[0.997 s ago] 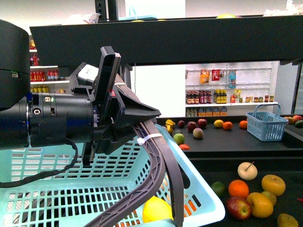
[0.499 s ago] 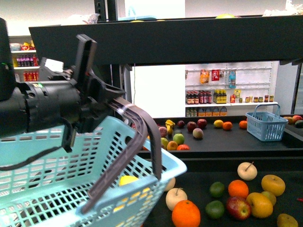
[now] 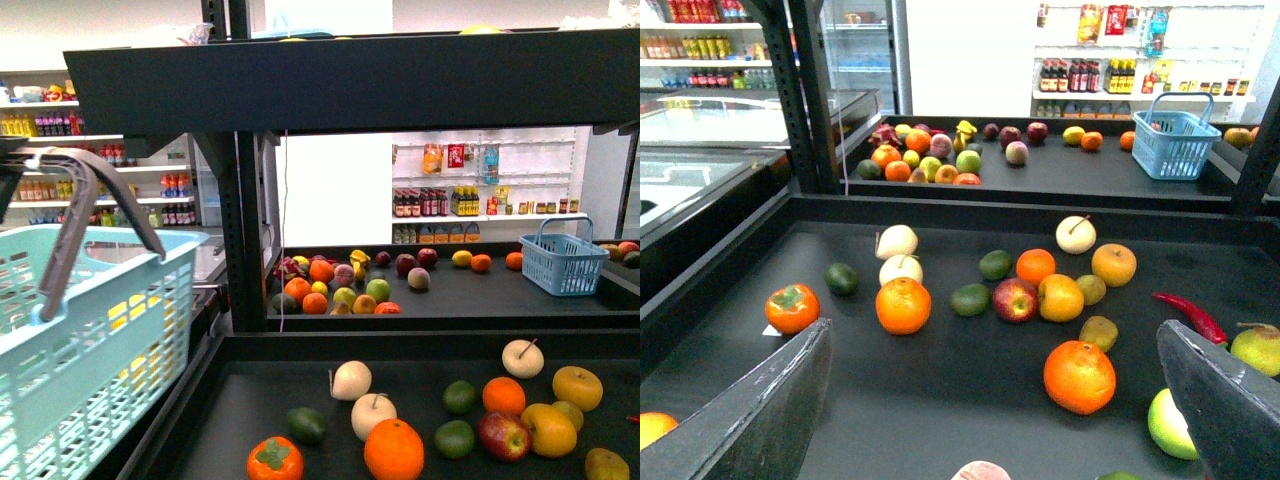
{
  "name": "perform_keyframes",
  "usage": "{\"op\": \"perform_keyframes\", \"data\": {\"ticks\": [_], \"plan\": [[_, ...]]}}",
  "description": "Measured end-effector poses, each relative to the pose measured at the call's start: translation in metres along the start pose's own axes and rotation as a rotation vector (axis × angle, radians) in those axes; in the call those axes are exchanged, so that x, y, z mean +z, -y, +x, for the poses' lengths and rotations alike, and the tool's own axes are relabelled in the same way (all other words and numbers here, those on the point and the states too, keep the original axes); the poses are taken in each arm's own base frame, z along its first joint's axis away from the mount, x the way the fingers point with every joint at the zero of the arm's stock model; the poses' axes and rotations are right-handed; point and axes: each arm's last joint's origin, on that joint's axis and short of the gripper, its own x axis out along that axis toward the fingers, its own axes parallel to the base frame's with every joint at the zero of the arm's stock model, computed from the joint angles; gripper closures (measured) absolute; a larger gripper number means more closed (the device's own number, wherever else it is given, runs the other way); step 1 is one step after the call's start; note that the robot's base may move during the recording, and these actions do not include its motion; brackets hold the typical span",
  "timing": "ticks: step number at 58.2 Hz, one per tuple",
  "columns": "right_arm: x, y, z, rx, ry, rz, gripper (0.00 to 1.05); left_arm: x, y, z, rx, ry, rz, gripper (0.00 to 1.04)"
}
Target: Pick lemon from shelf
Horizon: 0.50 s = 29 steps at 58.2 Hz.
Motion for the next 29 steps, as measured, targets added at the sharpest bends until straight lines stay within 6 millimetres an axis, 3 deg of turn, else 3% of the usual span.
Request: {"op": "perform_keyframes", "data": {"ticks": [29], "plan": [[0.000,0.000,0.000,0.000,0.000,0.000,0.07,0.066,-0.041,-0.033,0.023,0.100,0.015,0.94]]}}
